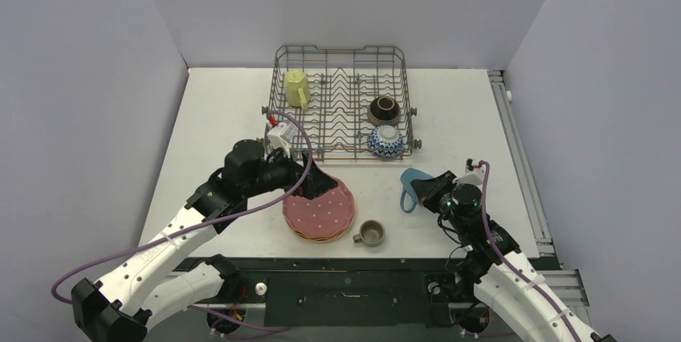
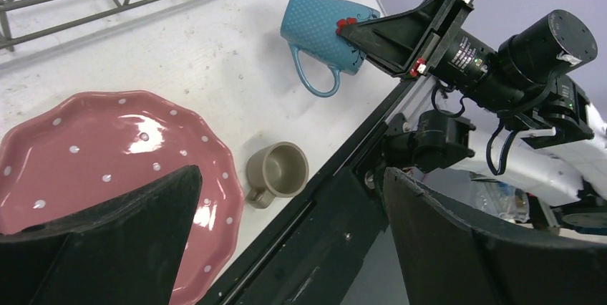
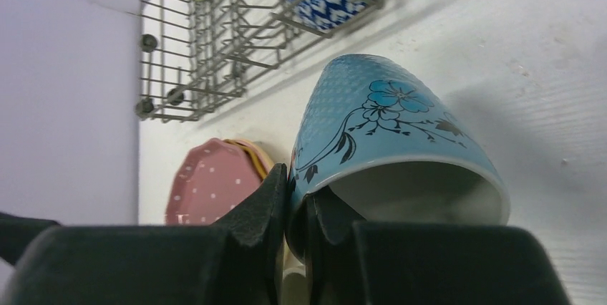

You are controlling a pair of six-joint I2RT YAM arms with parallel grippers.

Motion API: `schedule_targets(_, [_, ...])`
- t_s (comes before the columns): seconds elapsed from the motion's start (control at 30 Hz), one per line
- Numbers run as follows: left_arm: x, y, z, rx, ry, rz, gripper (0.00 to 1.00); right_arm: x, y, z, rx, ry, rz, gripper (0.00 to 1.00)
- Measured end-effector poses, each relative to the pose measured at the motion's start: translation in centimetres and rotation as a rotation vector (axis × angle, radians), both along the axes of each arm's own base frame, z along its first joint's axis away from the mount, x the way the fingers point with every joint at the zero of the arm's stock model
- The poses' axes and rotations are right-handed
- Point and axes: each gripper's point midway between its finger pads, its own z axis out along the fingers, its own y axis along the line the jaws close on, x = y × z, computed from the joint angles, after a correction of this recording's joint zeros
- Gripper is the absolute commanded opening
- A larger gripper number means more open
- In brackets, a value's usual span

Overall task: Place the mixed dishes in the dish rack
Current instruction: Pick up the cup at the center of the board.

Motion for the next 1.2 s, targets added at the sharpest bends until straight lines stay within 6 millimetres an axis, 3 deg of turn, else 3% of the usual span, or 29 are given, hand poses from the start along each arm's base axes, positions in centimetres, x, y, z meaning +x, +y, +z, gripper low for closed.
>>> schedule_targets(0.33, [0.0, -1.2, 2.1, -0.163, 0.016, 0.011, 0.96, 0.3, 1.9, 8.2, 0.136, -0.163, 0.075, 0.0])
schedule_targets(0.5, [0.2, -1.5, 2.7, -0.243, 0.027, 0.022, 0.96, 0.5, 3.4, 10.4, 0.216, -0.205, 0.115, 0.0])
schedule_targets(0.73, [0.7, -1.5, 4.2, -0.355, 0.03, 0.04, 0.96, 0.2, 7.1, 13.1, 0.313, -0.248, 0.224, 0.0])
schedule_targets(0.87, [1.2, -0.9, 4.8, -0.429, 0.044, 0.057, 0.96, -0.6, 9.3, 16.1, 0.37, -0.297, 0.3, 0.0])
schedule_targets(1.03, [1.7, -0.3, 6.1, -0.532, 0.05, 0.063, 0.96, -0.9, 10.6, 20.0, 0.457, -0.381, 0.342, 0.0])
schedule_targets(1.2, [1.6, 0.1, 7.2, -0.627, 0.058, 0.049, 0.96, -1.1, 11.9, 21.9, 0.529, -0.416, 0.377, 0.0])
